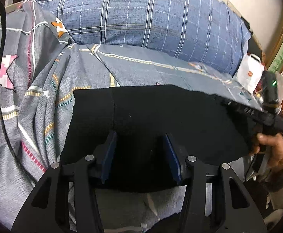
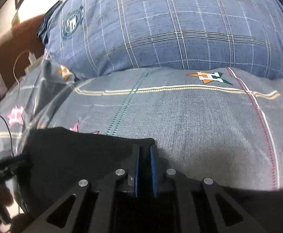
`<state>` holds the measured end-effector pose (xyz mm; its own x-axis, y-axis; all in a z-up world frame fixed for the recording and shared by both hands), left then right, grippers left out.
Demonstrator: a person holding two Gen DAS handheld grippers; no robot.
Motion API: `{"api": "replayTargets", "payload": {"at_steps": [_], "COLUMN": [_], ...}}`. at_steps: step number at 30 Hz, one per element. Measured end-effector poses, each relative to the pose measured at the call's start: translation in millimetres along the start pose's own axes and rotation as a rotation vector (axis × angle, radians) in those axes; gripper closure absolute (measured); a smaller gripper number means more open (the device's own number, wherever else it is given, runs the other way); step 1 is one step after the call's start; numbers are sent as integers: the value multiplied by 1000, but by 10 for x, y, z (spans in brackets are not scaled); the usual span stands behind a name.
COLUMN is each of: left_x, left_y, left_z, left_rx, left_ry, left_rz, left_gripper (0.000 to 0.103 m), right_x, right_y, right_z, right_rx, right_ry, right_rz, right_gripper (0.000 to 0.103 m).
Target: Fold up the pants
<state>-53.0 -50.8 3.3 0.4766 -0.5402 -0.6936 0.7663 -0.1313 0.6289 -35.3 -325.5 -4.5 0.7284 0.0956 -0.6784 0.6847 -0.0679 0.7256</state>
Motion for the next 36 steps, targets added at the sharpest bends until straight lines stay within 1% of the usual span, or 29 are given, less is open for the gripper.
{"api": "replayTargets", "payload": {"at_steps": [2, 3, 5, 7, 9, 10, 11, 12, 13, 14, 16, 18, 21, 23, 25, 26, 27, 28, 31, 32, 34, 35, 36], "left_x": [-73, -124, -175, -181, -138, -111, -65, -37, -27, -38, -78, -114, -110, -31, 68, 142, 204, 277, 514, 567, 680, 727, 769], "left_y": [18, 27, 22, -9, -86, -128, -177, -212, -234, -235, -207, -156, -57, 15, 64, 97, 119, 139, 205, 218, 264, 288, 313], "left_z": [45, 75, 130, 191, 243, 252, 253, 256, 262, 280, 331, 405, 568, 728, 901, 1014, 1106, 1213, 1506, 1565, 1685, 1731, 1761], "left_rx": [-2, -7, -6, 11, 38, 46, 56, 63, 73, 80, 85, 92, 124, 144, 167, 185, 202, 223, 274, 283, 300, 303, 303], "left_ry": [4, -8, -26, -33, -32, -25, -19, -19, -17, -9, -6, -31, -54, -86, -119, -135, -148, -161, -185, -189, -199, -204, -211], "left_rz": [-6, -4, -3, -16, -42, -57, -80, -88, -83, -82, -90, -78, -59, -64, -77, -87, -96, -103, -128, -134, -140, -142, -146], "left_gripper": [53, 53, 53, 53, 53, 53, 53, 53, 53, 53, 53, 53, 53, 53, 53, 50, 47, 45, 45, 45, 45, 45, 45], "right_x": [-176, -315, -511, -664, -693, -664, -615, -550, -515, -546, -627, -803, -1089, -1300, -1488, -1557, -1606, -1634, -1578, -1523, -1454, -1428, -1385], "right_y": [27, 30, -15, -165, -351, -463, -560, -646, -705, -709, -708, -717, -791, -861, -912, -931, -946, -970, -1049, -1049, -1064, -1055, -1033], "right_z": [11, 9, -27, -110, -195, -224, -206, -150, -56, 18, 174, 287, 626, 985, 1332, 1477, 1634, 1778, 2069, 2116, 2197, 2186, 2174], "right_rx": [4, 2, -19, -56, -97, -129, -159, -180, -168, -124, -17, 23, 68, 121, 165, 183, 201, 217, 240, 245, 255, 249, 236], "right_ry": [-14, -13, 12, 49, 84, 82, 35, -36, -70, -46, -38, -45, -154, -266, -366, -410, -455, -488, -533, -528, -459, -435, -434], "right_rz": [11, 26, 51, 45, 17, 1, -12, -24, -13, 21, 11, 45, 88, 115, 140, 140, 133, 121, 66, 52, 48, 56, 54], "right_gripper": [91, 90, 89, 89, 89, 89, 89, 89, 89, 89, 89, 87, 83, 83, 80, 75, 72, 72, 72, 72, 72, 79, 87]}}
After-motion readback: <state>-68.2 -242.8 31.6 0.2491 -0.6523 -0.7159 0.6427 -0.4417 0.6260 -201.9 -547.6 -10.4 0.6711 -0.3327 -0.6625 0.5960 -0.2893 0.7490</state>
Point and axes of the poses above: each gripper's, at about its wrist camera, not at the fingertips, and x roughly the way its jaws point, z to its right, y to its top, the point moved 5 cm from there along x, roughly the way its jaws point, and after that the axes turned 6 degrees about -y, right-handed, at the moved point
